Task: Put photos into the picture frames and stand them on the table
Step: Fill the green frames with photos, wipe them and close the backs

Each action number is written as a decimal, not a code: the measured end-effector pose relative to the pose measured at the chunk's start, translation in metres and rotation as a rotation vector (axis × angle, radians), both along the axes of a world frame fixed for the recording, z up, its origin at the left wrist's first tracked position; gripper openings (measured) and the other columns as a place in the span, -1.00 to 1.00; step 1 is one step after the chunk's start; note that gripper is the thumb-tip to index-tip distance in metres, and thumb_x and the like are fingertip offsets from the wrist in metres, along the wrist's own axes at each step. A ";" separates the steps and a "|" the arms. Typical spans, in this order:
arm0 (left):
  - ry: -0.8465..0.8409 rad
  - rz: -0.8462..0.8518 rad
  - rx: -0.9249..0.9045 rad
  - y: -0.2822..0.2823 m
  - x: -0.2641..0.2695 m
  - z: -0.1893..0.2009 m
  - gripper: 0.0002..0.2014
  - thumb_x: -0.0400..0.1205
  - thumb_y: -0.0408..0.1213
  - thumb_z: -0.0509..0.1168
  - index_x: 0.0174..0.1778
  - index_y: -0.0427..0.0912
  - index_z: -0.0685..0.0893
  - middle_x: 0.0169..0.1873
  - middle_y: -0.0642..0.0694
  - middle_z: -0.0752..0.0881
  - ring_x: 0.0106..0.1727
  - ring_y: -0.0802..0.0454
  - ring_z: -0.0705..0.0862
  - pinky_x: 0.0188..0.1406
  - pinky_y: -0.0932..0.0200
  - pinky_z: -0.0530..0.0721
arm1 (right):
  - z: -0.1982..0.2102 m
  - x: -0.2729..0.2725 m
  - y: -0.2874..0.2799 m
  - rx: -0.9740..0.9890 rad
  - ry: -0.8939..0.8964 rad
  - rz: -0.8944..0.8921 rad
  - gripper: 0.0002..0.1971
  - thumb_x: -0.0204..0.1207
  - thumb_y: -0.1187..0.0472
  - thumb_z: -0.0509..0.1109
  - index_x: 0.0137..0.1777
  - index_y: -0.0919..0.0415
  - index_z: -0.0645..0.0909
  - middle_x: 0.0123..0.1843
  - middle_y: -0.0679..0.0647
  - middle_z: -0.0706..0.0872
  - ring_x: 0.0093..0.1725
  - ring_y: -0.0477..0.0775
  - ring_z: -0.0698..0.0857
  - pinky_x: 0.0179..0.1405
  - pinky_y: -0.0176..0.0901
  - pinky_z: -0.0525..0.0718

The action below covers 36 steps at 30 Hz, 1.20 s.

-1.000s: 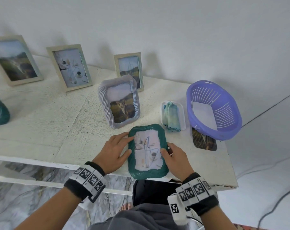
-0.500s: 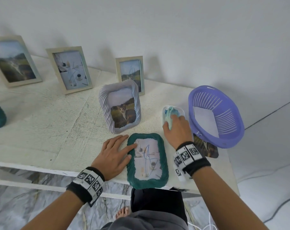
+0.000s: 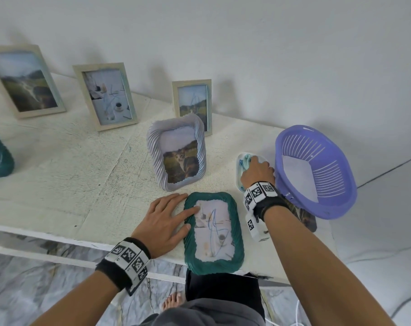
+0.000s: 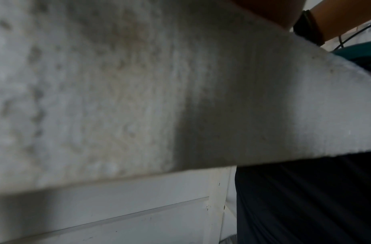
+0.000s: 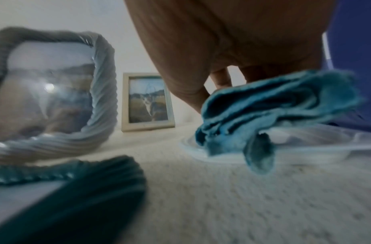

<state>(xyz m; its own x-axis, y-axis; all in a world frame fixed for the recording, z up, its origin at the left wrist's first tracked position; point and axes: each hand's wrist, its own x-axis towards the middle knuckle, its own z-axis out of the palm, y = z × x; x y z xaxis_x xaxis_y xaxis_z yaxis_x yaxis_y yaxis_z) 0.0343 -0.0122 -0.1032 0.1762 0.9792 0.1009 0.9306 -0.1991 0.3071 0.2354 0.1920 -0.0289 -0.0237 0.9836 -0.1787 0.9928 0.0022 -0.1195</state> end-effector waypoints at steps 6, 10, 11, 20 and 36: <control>0.019 0.014 -0.005 0.001 0.001 0.001 -0.49 0.72 0.12 -0.03 0.62 0.21 0.37 0.57 -0.08 0.41 0.54 -0.09 0.38 0.53 -0.06 0.21 | 0.015 0.006 -0.049 0.082 0.322 0.330 -0.62 0.68 0.17 0.20 0.49 0.13 0.42 0.00 0.14 0.52 -0.24 0.10 0.58 -0.22 -0.18 0.56; 0.036 0.031 -0.013 0.001 0.002 0.000 -0.50 0.71 0.12 -0.01 0.60 0.23 0.38 0.57 -0.07 0.42 0.54 -0.09 0.39 0.52 -0.07 0.22 | 0.011 0.016 -0.105 0.007 0.338 0.606 -0.59 0.66 0.17 0.24 0.50 0.00 0.45 -0.09 0.06 0.47 -0.32 0.09 0.53 -0.29 -0.19 0.54; 0.036 0.035 -0.016 0.002 0.002 0.000 -0.50 0.70 0.12 -0.01 0.60 0.23 0.38 0.57 -0.07 0.41 0.54 -0.09 0.39 0.52 -0.07 0.23 | 0.007 0.017 -0.113 -0.014 0.275 0.627 -0.58 0.66 0.17 0.22 0.51 0.00 0.43 -0.06 0.07 0.46 -0.28 0.11 0.50 -0.25 -0.16 0.51; -0.017 0.092 -0.023 0.001 0.007 0.005 -0.50 0.64 0.13 0.03 0.55 0.30 0.43 0.57 0.02 0.41 0.55 -0.04 0.37 0.51 -0.09 0.33 | -0.011 0.013 -0.134 -0.174 0.271 0.690 -0.59 0.63 0.29 0.21 0.47 0.08 0.51 0.10 0.13 0.48 -0.09 0.17 0.60 -0.02 -0.09 0.61; -0.013 0.111 -0.026 0.003 0.009 0.004 -0.50 0.61 0.15 0.06 0.50 0.32 0.48 0.55 0.03 0.44 0.54 -0.04 0.37 0.48 -0.10 0.33 | 0.000 0.024 -0.152 -0.229 0.209 0.895 -0.60 0.61 0.35 0.23 0.44 0.17 0.54 0.03 0.07 0.43 -0.24 0.05 0.46 -0.20 -0.21 0.45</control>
<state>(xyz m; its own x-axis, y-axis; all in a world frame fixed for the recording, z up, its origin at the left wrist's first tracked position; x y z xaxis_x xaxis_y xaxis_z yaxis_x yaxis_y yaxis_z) 0.0428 -0.0095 -0.0992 0.0649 0.9949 0.0771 0.9425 -0.0865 0.3227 0.2596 0.0400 -0.0288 -0.8056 0.5264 -0.2719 0.5924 0.7067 -0.3869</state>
